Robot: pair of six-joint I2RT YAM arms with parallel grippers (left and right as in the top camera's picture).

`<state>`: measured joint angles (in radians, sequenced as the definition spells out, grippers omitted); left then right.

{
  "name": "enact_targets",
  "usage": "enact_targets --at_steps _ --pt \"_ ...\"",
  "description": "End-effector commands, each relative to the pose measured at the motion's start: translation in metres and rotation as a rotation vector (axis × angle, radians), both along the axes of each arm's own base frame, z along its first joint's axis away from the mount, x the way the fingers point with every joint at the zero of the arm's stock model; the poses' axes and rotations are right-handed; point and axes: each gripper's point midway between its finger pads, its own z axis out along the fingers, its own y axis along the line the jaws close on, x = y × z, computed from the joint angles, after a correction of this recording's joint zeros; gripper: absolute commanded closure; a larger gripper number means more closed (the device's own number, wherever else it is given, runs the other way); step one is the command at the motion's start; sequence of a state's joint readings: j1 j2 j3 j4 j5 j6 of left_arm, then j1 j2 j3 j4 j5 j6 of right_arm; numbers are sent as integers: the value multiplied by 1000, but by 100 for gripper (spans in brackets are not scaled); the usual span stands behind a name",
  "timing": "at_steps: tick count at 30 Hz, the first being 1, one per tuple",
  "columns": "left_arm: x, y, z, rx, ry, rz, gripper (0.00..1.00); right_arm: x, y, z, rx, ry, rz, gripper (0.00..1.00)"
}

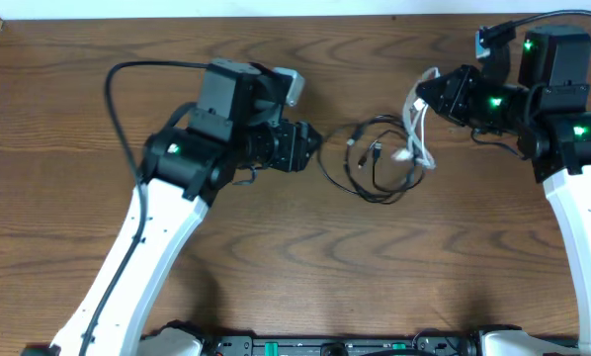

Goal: Untangle cables

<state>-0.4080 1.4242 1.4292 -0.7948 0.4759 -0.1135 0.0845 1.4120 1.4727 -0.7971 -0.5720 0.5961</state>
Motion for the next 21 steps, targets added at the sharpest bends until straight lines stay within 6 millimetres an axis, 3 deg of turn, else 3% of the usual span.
enact_targets --at_steps 1,4,7,8,10,16,19,21 --pt "-9 -30 -22 -51 78 -136 41 1 -6 -1 -44 -5 -32 99" --pt "-8 -55 -33 -90 102 -207 41 -1 -5 -2 -42 0 -26 99" --pt "-6 -78 -41 -112 87 -259 41 6 -5 15 -30 -76 -1 99" --pt "-5 -83 -42 -114 78 -269 41 8 -6 25 -26 -120 13 99" --pt "-3 -94 -44 -123 56 -290 41 14 -19 73 27 -248 23 99" --pt "2 -93 -44 -113 40 -268 41 0 -43 178 105 -494 35 99" --pt "3 -94 -45 -109 37 -267 40 -10 -42 204 110 -548 46 99" --pt "3 -94 -45 -108 36 -266 40 -11 -41 203 105 -532 34 99"
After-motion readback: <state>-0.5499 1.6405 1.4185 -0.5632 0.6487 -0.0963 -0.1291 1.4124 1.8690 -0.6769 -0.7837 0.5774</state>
